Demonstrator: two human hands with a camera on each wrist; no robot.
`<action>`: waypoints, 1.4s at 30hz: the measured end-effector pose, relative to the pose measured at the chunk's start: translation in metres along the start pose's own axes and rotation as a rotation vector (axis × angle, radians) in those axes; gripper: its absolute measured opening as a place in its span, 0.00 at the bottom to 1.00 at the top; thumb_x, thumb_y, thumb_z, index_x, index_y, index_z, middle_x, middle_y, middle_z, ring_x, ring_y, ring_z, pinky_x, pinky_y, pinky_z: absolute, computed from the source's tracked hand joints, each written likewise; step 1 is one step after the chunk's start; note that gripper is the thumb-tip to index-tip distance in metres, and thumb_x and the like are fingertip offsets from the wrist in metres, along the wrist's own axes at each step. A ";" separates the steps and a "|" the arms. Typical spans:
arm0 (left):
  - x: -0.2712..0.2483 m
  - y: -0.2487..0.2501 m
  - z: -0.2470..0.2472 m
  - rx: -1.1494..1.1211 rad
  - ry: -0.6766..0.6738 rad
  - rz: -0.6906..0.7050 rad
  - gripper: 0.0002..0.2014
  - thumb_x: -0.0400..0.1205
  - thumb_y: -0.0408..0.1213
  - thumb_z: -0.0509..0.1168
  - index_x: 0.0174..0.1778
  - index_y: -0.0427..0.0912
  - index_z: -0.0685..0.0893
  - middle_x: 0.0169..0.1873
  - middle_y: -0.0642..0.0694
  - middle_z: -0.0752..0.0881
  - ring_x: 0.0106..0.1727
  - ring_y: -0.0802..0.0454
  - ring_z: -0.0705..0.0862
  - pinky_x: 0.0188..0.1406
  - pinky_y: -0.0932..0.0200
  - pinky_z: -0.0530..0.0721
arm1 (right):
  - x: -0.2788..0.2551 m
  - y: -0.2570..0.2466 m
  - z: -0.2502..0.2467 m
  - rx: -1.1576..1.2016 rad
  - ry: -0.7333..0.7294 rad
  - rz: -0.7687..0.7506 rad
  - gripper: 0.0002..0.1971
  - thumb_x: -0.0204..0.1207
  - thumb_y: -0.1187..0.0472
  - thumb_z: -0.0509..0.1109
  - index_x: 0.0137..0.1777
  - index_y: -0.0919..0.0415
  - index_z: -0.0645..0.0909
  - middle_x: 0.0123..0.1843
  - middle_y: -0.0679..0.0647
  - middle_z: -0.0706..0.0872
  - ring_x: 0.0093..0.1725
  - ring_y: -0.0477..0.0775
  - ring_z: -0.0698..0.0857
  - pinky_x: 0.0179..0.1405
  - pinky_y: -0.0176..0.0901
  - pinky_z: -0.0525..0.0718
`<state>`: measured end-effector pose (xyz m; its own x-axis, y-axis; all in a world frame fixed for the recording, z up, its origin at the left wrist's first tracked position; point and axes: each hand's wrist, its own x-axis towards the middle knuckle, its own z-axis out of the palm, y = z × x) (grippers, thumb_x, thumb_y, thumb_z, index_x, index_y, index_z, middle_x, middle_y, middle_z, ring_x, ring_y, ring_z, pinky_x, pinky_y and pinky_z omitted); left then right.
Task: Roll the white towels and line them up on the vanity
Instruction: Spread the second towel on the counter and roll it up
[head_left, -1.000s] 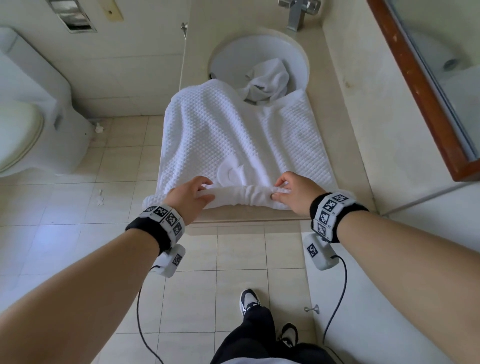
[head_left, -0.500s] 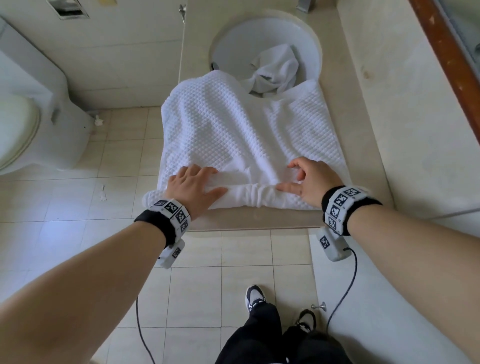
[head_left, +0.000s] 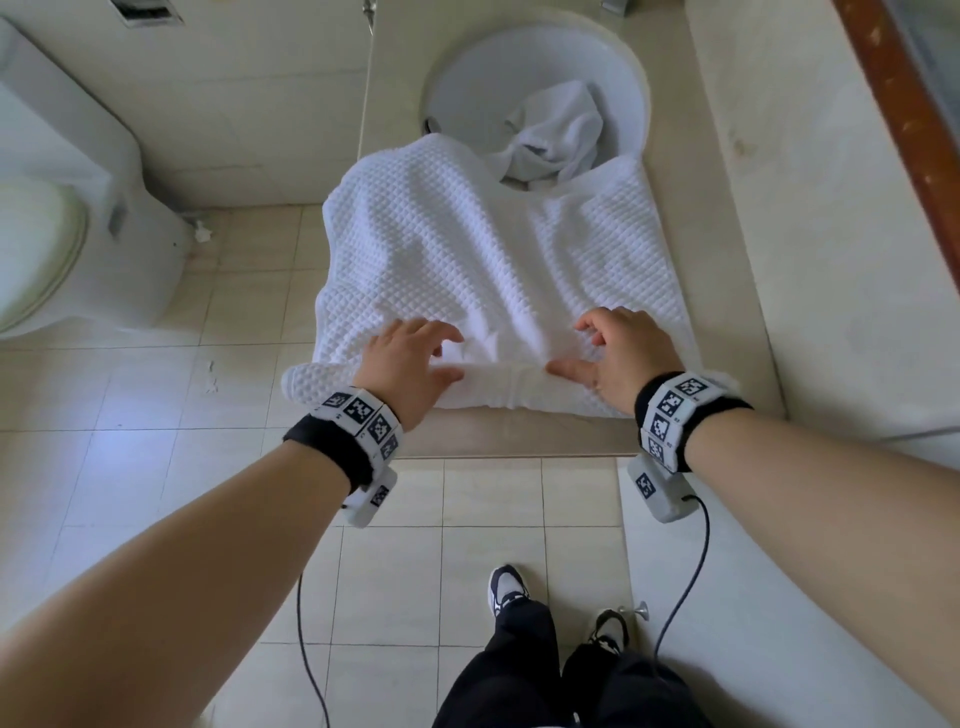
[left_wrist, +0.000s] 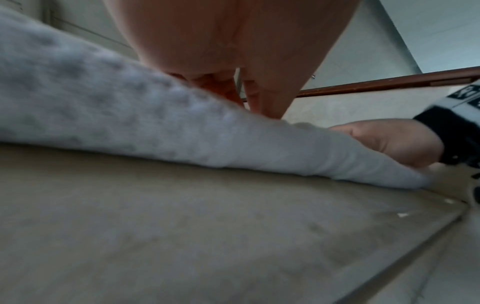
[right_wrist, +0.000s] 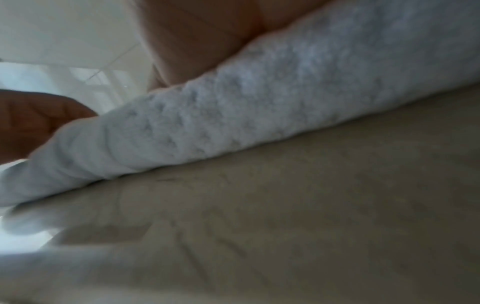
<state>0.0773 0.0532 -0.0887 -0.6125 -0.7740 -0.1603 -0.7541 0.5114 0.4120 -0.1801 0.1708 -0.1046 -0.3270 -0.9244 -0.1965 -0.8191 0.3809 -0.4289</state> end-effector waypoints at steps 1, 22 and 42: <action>-0.003 0.004 0.001 -0.040 0.000 -0.012 0.15 0.82 0.47 0.69 0.65 0.56 0.82 0.47 0.60 0.81 0.54 0.54 0.77 0.63 0.50 0.76 | -0.004 -0.004 -0.001 -0.048 0.009 -0.024 0.32 0.65 0.24 0.70 0.59 0.48 0.80 0.51 0.44 0.82 0.53 0.51 0.80 0.52 0.52 0.82; -0.037 -0.020 0.027 0.132 0.105 0.108 0.22 0.82 0.53 0.66 0.74 0.64 0.77 0.65 0.61 0.83 0.71 0.49 0.74 0.76 0.47 0.61 | -0.062 -0.005 0.029 -0.271 0.065 -0.137 0.27 0.78 0.39 0.65 0.78 0.37 0.71 0.59 0.47 0.78 0.60 0.55 0.77 0.64 0.56 0.74; -0.041 -0.014 0.009 0.267 -0.202 0.115 0.25 0.87 0.62 0.41 0.82 0.69 0.57 0.51 0.56 0.78 0.60 0.49 0.78 0.63 0.48 0.72 | -0.052 0.003 0.010 -0.256 -0.277 -0.071 0.42 0.73 0.21 0.39 0.85 0.40 0.54 0.72 0.54 0.79 0.68 0.58 0.77 0.66 0.57 0.78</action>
<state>0.1113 0.0813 -0.0960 -0.7112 -0.6301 -0.3118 -0.6967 0.6910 0.1926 -0.1611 0.2207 -0.1043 -0.1542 -0.8942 -0.4203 -0.9376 0.2665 -0.2231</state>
